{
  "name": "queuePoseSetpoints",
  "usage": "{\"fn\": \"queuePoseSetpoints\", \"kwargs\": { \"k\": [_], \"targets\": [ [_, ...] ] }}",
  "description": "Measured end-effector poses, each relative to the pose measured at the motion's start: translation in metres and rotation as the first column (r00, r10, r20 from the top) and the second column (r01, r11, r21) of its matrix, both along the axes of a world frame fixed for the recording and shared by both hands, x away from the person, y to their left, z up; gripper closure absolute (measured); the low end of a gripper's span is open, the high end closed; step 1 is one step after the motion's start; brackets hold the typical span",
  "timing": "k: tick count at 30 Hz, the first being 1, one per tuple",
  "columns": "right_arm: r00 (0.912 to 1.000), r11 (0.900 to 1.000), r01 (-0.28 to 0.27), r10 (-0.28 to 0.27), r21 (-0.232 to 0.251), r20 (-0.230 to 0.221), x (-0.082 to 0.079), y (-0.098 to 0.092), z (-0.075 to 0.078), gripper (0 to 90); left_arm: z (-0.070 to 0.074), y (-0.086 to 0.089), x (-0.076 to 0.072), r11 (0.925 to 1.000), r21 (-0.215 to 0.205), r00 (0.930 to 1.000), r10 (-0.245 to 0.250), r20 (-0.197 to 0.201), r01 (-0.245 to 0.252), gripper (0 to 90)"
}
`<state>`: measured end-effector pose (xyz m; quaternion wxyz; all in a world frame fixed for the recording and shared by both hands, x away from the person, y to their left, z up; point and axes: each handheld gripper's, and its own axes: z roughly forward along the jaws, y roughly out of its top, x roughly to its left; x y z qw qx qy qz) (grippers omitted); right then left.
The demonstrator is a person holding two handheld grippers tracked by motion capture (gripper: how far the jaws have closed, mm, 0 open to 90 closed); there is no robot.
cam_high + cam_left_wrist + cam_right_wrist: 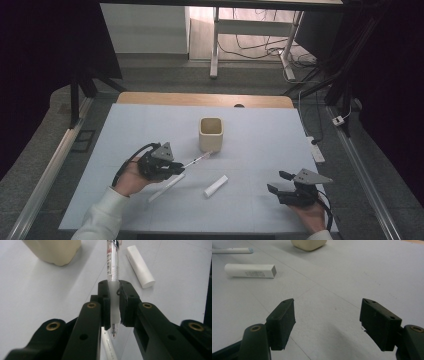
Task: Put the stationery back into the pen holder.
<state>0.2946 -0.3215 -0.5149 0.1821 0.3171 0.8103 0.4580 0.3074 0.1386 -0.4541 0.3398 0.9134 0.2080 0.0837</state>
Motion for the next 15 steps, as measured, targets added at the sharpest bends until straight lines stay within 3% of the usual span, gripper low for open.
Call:
{"fn": "queuePoseSetpoints", "kwargs": {
  "k": [15],
  "targets": [
    [0.9994,1.000,-0.031,0.031,-0.001,0.014,-0.002,0.012,0.004,27.9,-0.011,-0.035,0.000,0.9969,0.055,0.9984,-0.057,-0.004,0.057,79.6]
  ]
}}
